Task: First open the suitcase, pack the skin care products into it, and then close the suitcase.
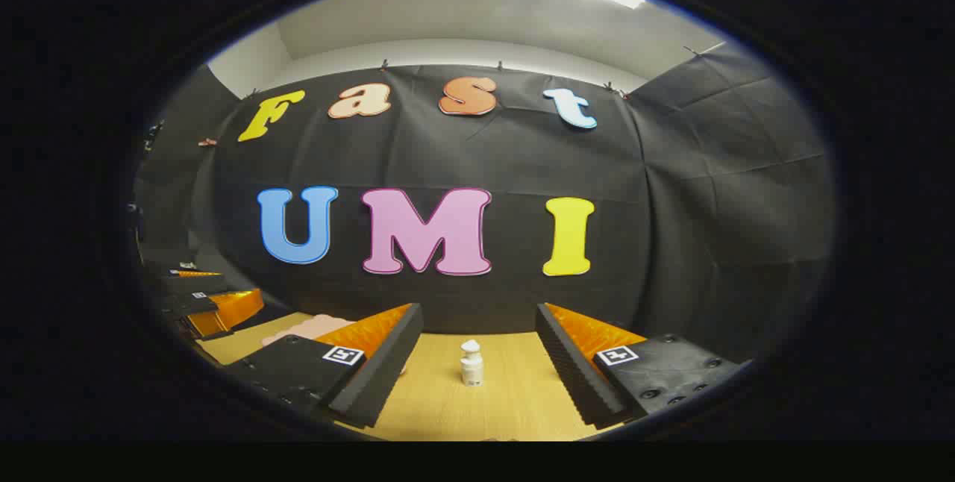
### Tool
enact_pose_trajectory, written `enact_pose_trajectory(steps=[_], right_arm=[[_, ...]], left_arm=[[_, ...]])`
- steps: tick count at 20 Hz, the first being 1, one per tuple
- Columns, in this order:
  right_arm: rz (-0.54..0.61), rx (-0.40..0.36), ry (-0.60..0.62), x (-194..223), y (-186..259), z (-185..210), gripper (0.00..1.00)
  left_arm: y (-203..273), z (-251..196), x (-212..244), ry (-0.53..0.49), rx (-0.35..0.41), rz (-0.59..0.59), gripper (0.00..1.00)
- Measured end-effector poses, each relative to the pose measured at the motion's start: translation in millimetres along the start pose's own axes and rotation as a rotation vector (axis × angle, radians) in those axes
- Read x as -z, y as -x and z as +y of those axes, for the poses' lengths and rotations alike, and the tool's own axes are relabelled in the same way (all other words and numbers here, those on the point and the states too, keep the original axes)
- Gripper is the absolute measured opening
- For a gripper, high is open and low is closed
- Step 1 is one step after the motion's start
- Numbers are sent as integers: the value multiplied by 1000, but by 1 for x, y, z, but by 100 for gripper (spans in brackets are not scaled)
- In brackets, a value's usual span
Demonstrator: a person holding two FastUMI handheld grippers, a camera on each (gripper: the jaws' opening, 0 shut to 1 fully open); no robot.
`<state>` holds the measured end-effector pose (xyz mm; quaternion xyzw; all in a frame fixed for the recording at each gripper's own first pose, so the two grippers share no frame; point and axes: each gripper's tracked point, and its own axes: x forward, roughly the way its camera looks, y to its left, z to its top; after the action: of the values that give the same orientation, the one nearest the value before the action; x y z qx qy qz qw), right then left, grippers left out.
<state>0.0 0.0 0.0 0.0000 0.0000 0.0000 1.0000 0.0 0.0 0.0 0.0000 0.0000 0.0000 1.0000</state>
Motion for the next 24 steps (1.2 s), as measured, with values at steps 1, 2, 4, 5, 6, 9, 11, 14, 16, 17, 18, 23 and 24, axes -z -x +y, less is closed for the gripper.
enact_pose_trajectory(steps=[1, 2, 4, 5, 6, 9, 11, 14, 16, 17, 18, 23, 24], right_arm=[[-1, 7, 0, -1, -1, -2, 97], [-2, 13, -2, -1, -1, -5, 97], [-5, 23, -13, -1, 0, -8, 97], [-5, 26, -17, -1, 0, -9, 96], [-6, 28, -18, 0, 0, -10, 97], [-17, 29, -11, -3, 1, -9, 97], [-15, 25, -3, -2, 2, -7, 97], [-13, 21, -1, -2, 1, -4, 94], [-13, 24, 0, -2, 2, -5, 94], [-12, 25, -1, -1, 1, -6, 97], [-9, 28, 0, 0, 0, -7, 97], [-1, 39, 16, 7, -9, -16, 96], [4, 38, 19, 10, -13, -19, 97]], left_arm=[[-1, 0, 0, -2, 0, 2, 99], [-2, 0, 2, -9, 0, 8, 99], [-4, 0, 5, -18, 0, 15, 99], [-5, 0, 4, -17, 2, 17, 99], [-4, 0, 5, -14, 4, 17, 99], [-4, -1, 7, -15, 6, 22, 99], [-6, 1, 8, -15, 6, 27, 99], [-5, 4, 9, -2, -2, 30, 99], [-7, 5, 12, 6, -6, 35, 99], [-8, 6, 12, 5, -5, 39, 99], [-10, 5, 14, 2, -1, 43, 99], [-34, -19, 51, -21, 67, 138, 99], [-41, -25, 60, -22, 78, 153, 99]])
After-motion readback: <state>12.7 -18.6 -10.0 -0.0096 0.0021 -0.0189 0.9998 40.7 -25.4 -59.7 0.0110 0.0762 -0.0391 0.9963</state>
